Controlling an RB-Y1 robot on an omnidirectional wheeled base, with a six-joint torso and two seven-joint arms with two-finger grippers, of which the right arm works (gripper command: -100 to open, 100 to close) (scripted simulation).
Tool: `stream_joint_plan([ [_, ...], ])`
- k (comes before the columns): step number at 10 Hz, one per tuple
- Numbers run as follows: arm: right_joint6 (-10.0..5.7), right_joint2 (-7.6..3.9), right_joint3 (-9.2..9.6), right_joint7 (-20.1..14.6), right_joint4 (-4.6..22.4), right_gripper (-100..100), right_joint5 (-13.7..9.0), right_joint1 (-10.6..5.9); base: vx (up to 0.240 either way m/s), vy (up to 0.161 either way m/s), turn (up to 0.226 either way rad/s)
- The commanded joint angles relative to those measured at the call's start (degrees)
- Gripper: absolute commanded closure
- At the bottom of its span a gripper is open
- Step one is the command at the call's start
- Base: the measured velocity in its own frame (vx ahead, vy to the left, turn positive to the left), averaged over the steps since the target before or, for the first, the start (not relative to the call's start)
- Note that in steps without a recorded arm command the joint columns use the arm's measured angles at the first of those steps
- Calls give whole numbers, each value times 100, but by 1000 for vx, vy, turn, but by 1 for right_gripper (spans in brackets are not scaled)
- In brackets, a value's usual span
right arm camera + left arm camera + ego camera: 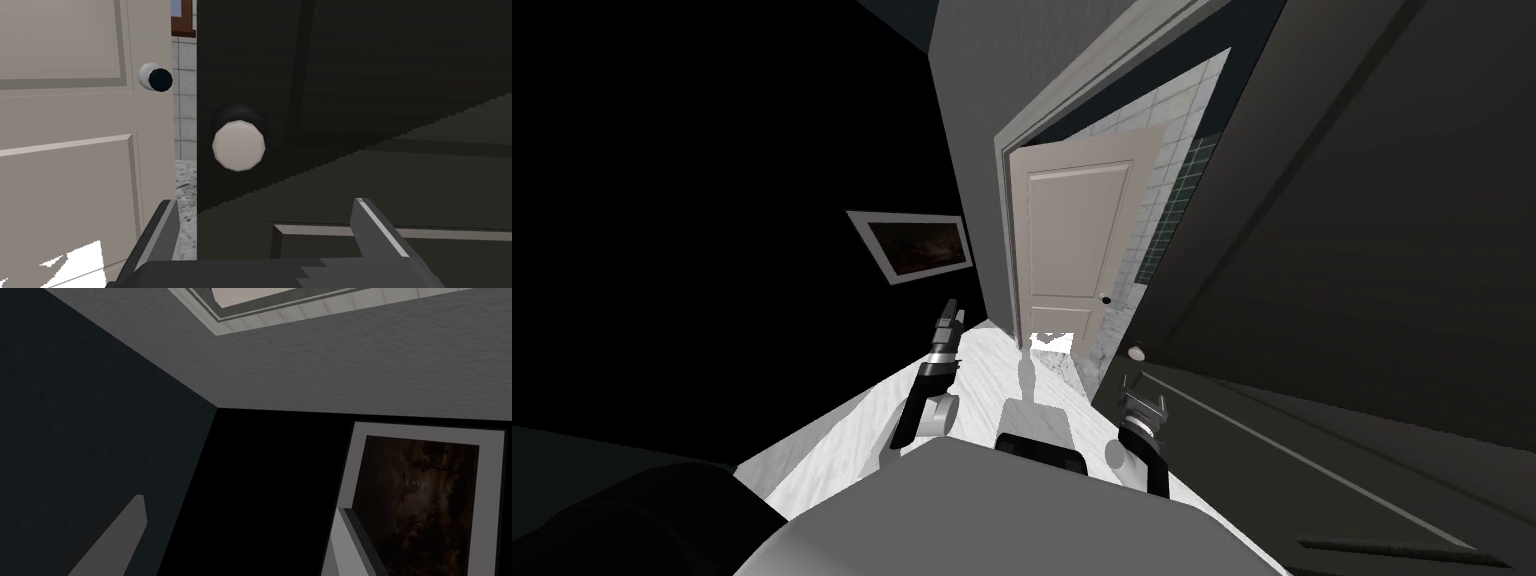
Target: Push the door open
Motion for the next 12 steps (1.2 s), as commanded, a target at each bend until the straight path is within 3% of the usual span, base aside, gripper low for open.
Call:
stream_joint_plan([
  [1, -69, 42, 6, -139, 210, -100, -95, -53, 100, -77, 162],
  [4, -127, 85, 3, -295, 446, -100, -219, -117, 81, -55, 73],
  [5, -90, 88, 2, -236, 337, -100, -200, -72, 24, -17, 10],
  [8, -106, -3, -24, -288, 398, -100, -222, -80, 123, -86, 23],
  [12, -121, -32, -56, -345, 466, -100, -245, -86, 173, -123, 27],
])
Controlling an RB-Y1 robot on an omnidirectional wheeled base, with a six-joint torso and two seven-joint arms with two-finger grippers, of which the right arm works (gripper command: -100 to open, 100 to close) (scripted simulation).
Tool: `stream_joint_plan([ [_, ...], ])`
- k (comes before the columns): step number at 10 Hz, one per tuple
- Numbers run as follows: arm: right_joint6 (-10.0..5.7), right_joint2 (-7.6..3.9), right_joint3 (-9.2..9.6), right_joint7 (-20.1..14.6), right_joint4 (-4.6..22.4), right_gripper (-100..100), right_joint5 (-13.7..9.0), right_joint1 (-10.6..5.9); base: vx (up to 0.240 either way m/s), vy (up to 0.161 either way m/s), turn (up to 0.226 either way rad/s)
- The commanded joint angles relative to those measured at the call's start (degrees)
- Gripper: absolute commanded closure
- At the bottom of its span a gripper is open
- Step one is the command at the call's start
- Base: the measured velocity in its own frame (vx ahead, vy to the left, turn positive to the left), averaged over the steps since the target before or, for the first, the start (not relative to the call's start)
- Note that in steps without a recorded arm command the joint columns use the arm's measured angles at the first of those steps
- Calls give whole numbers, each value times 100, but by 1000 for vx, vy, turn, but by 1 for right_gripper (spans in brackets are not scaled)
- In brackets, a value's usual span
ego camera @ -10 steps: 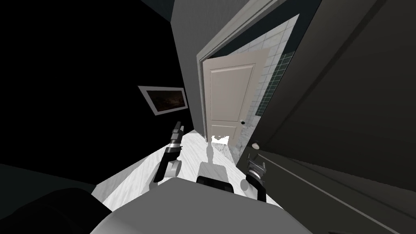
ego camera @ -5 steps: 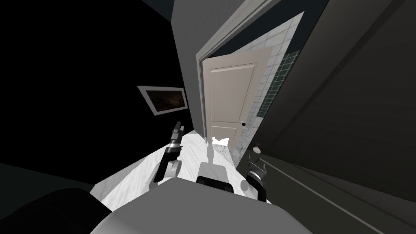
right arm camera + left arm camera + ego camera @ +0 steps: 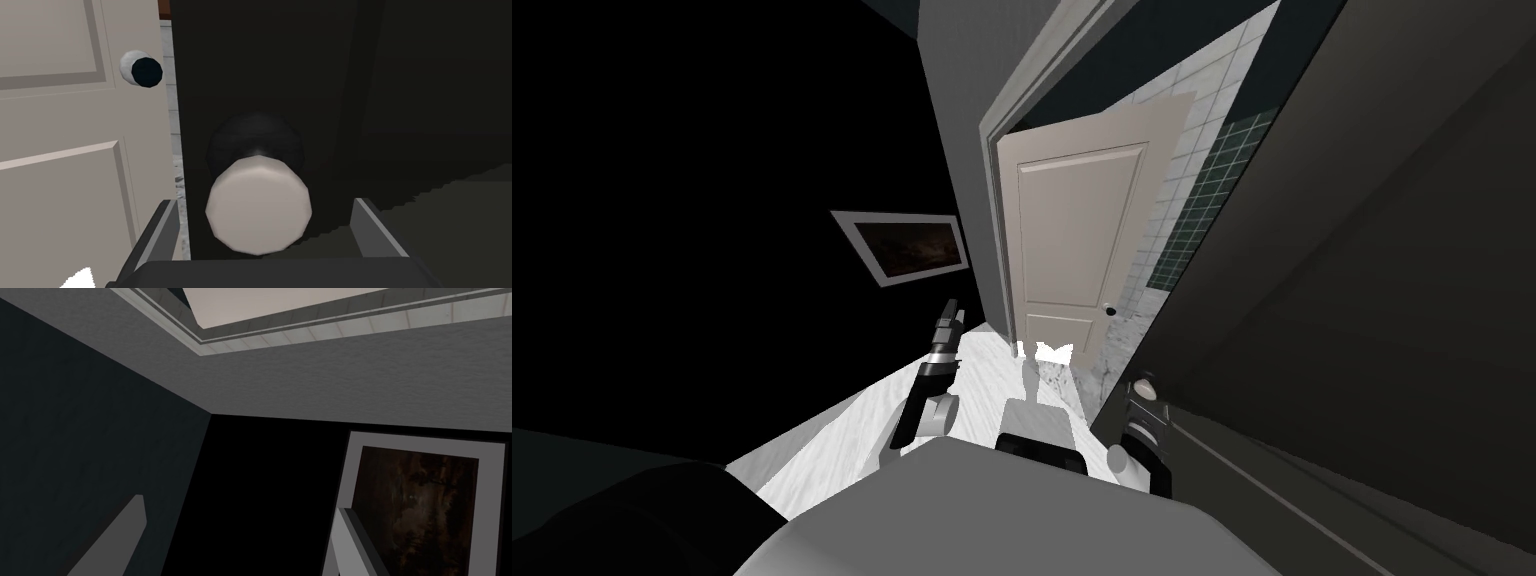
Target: Push the door open
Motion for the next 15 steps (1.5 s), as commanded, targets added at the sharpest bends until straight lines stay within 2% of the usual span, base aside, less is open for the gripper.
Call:
stream_joint_plan([
  [1, -2, 4, -13, -22, 19, -100, -10, 2, 164, -99, 14],
  [3, -5, 9, -16, -30, 34, -100, -12, -3, 109, -78, 13],
  [4, -5, 9, -16, -30, 34, 100, -12, -3, -7, 5, -11],
  [9, -5, 9, -16, -30, 34, 100, -12, -3, -6, 4, 1],
  [10, -25, -27, -116, -2, 52, 100, -72, -33, 137, -31, 0],
  [13, -59, -39, -211, 28, 75, 100, -135, -48, 156, -43, -4],
  [15, -137, -59, -429, 97, 128, 100, -278, -83, 172, -79, 19],
])
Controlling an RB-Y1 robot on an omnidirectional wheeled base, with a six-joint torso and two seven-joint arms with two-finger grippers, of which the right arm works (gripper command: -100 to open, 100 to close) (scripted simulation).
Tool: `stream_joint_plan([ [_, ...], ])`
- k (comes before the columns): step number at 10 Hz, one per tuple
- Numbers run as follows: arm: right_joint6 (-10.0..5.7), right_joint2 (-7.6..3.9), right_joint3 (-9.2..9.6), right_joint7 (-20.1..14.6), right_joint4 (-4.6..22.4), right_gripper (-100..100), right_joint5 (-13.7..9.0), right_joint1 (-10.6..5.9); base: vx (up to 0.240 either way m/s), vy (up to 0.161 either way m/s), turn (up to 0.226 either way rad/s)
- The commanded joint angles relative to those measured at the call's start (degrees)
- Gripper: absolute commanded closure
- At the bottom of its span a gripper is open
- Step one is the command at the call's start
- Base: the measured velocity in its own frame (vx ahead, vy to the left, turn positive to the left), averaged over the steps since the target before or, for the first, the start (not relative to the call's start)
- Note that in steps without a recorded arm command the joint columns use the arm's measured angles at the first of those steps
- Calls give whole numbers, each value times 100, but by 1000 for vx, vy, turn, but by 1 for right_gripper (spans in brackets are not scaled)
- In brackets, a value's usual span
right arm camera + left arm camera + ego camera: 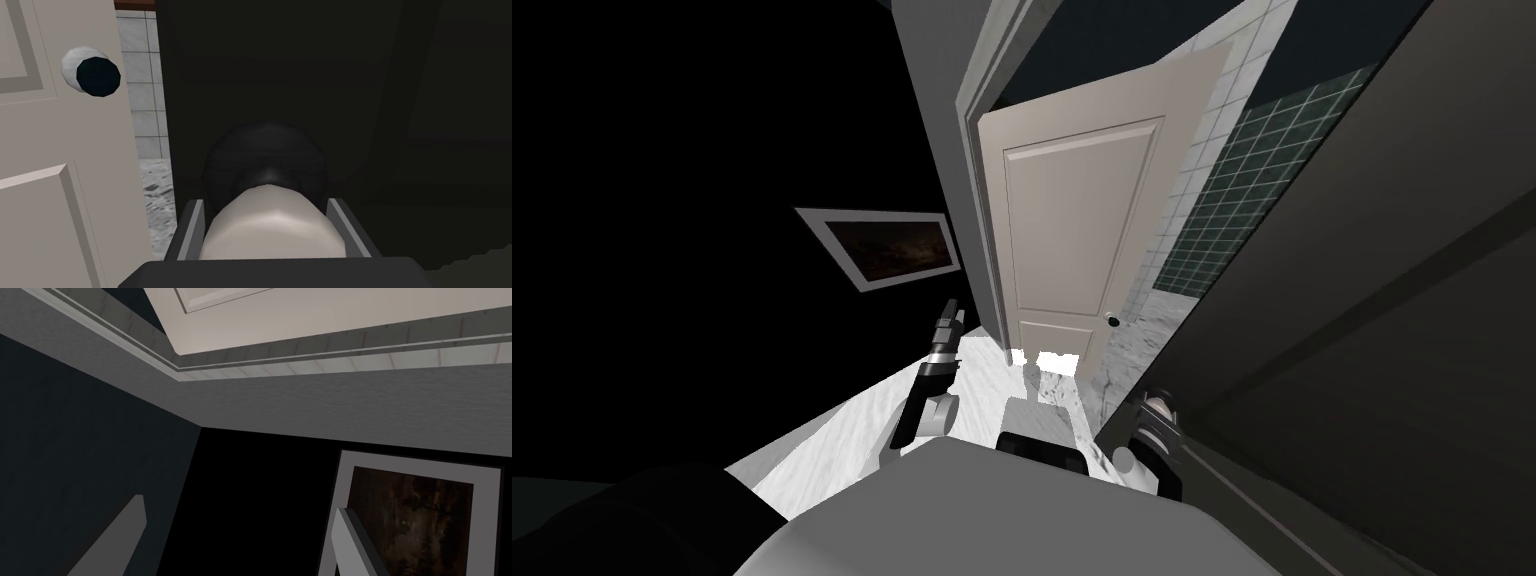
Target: Push the door open
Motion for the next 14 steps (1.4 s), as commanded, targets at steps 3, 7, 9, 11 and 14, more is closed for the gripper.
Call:
stream_joint_plan([
  [3, -132, -59, -365, 126, 48, 100, -224, -99, 175, -96, 11],
  [7, -236, -59, -657, 219, 119, 100, -415, -145, 140, -64, -1],
  [9, -278, -55, -774, 256, 148, 100, -493, -164, 150, -83, 13],
  [11, -340, -45, -946, 311, 190, 100, -606, -191, 119, -67, 4],
  [14, -415, -26, -1158, 378, 241, 100, -745, -224, 108, -62, -3],
])
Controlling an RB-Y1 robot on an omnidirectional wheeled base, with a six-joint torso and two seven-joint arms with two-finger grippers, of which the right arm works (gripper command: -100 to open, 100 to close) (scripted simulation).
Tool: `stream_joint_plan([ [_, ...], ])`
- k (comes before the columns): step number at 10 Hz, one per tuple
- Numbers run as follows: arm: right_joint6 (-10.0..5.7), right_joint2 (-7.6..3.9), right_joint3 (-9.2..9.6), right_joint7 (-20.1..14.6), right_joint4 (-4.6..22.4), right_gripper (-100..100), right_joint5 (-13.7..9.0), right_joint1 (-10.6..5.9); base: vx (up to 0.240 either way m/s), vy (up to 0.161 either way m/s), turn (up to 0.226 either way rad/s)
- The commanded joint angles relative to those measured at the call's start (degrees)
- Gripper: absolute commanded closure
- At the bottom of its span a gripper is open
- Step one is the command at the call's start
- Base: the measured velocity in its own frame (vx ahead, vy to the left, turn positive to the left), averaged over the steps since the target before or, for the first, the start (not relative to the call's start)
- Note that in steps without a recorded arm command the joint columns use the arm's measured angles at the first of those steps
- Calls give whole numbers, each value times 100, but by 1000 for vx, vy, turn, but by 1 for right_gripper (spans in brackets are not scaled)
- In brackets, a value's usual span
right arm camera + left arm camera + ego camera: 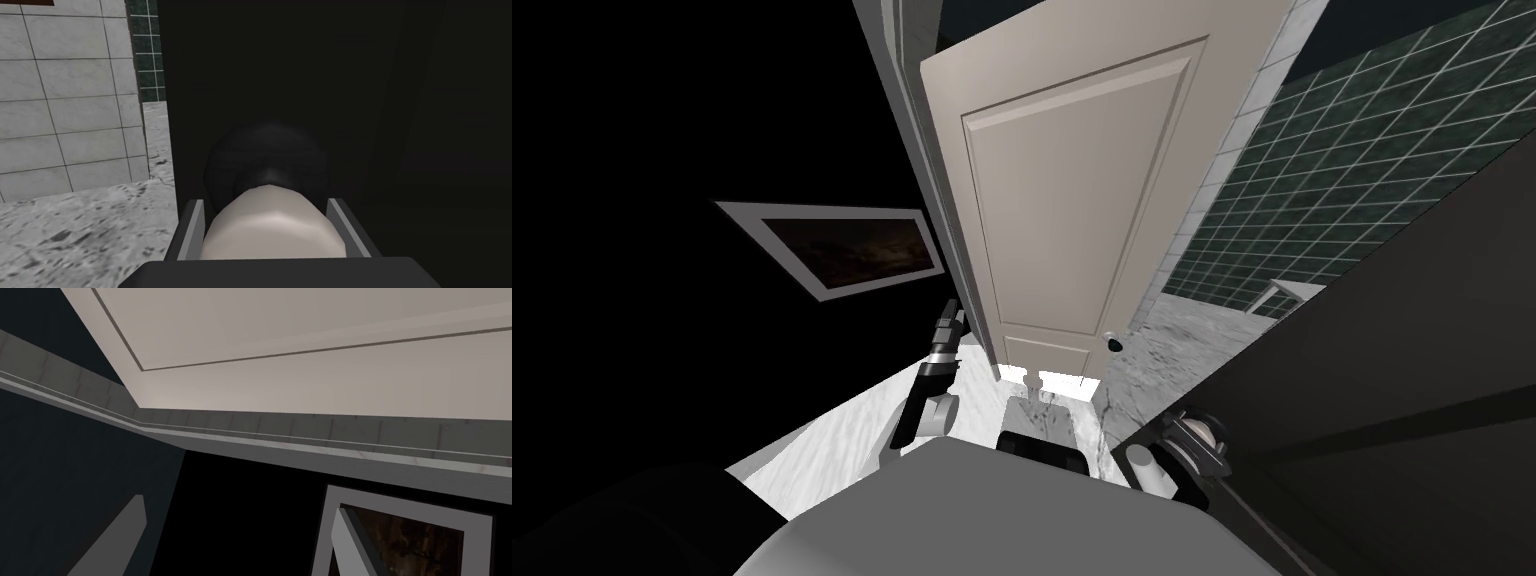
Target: Push the door open
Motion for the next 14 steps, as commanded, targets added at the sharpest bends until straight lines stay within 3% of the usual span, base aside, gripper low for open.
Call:
stream_joint_plan([
  [1, -108, -40, -174, 34, 7, 100, -91, 22, 155, -69, -11],
  [6, -220, 10, -488, 133, 83, 100, -298, -27, 158, -73, -14],
  [7, -179, 54, -428, 136, 64, 100, -270, -12, 71, -41, -12],
  [10, -330, -41, -835, 135, 294, 100, -262, -171, 3, -85, 110],
  [14, -434, -98, -1137, 130, 471, 100, -252, -290, 12, -76, 60],
])
